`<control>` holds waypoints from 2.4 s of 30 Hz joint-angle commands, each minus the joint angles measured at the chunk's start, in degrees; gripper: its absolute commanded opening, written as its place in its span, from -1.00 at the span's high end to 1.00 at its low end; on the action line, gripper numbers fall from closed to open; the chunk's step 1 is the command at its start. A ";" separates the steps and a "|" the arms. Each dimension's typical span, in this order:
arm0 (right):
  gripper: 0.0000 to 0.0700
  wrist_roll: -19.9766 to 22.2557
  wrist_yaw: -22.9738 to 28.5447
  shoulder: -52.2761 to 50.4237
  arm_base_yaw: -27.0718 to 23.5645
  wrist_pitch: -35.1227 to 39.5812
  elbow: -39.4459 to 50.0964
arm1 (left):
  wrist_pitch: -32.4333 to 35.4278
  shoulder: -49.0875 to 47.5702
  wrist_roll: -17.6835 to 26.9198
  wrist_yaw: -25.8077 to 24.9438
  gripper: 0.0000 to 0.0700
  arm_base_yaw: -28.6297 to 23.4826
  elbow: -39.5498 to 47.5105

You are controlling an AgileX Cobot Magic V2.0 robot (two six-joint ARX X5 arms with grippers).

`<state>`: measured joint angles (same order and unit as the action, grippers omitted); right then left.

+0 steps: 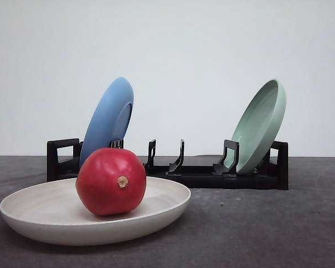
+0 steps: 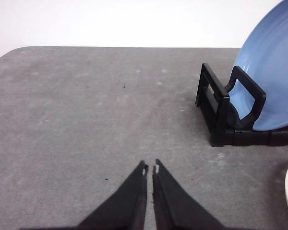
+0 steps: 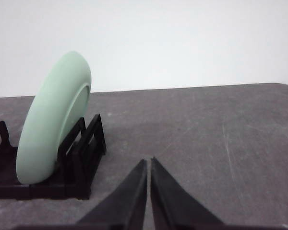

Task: Place pomegranate in white plate

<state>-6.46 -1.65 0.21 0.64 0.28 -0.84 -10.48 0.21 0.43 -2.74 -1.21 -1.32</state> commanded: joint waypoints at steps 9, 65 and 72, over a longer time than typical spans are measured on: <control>0.98 -0.59 0.20 0.00 0.02 0.82 0.24 | 0.15 -0.04 0.39 0.21 1.00 0.09 0.63; 0.98 -0.61 0.20 0.00 0.02 0.82 0.24 | 0.15 -0.04 0.39 0.21 1.00 0.09 0.63; 0.98 -0.59 0.20 0.00 0.02 0.82 0.24 | 0.15 -0.04 0.39 0.21 1.00 0.09 0.63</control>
<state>-6.46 -1.54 0.21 0.64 0.49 -0.84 -10.48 0.21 0.43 -2.74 -1.21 -1.32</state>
